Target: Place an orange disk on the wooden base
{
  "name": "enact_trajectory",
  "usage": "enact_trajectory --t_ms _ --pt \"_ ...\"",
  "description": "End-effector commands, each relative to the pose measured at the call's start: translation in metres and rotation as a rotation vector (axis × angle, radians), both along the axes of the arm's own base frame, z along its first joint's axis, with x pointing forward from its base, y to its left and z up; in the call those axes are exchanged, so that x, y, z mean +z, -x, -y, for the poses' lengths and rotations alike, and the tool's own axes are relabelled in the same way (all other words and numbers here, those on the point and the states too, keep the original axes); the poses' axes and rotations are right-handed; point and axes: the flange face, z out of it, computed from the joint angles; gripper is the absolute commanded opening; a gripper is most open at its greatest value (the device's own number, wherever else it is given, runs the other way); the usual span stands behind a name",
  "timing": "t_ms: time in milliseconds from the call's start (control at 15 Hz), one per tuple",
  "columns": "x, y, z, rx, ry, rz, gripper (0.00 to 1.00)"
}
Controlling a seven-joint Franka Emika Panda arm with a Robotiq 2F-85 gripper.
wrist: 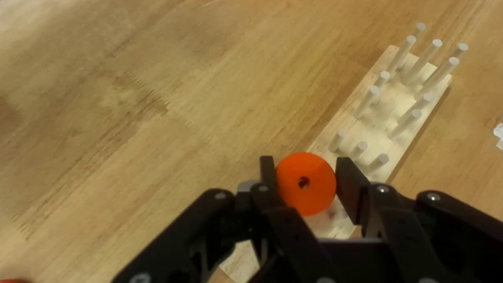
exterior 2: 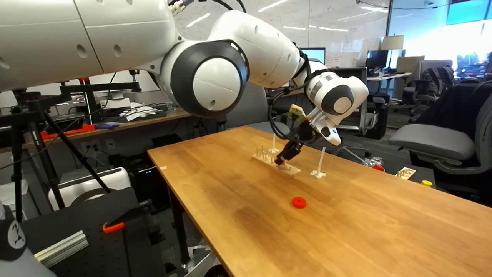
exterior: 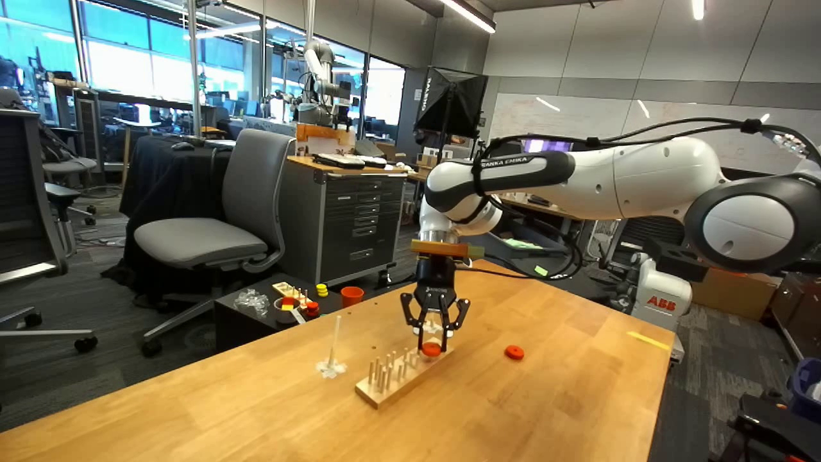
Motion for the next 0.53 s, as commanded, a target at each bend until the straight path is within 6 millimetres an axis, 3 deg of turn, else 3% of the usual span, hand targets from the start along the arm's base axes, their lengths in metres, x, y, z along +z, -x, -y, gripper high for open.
enact_trajectory --t_ms 0,467 --pt "0.0042 0.0 0.0047 -0.023 -0.029 -0.02 0.17" --pt "-0.0033 0.0029 0.0092 -0.035 -0.036 -0.039 0.17"
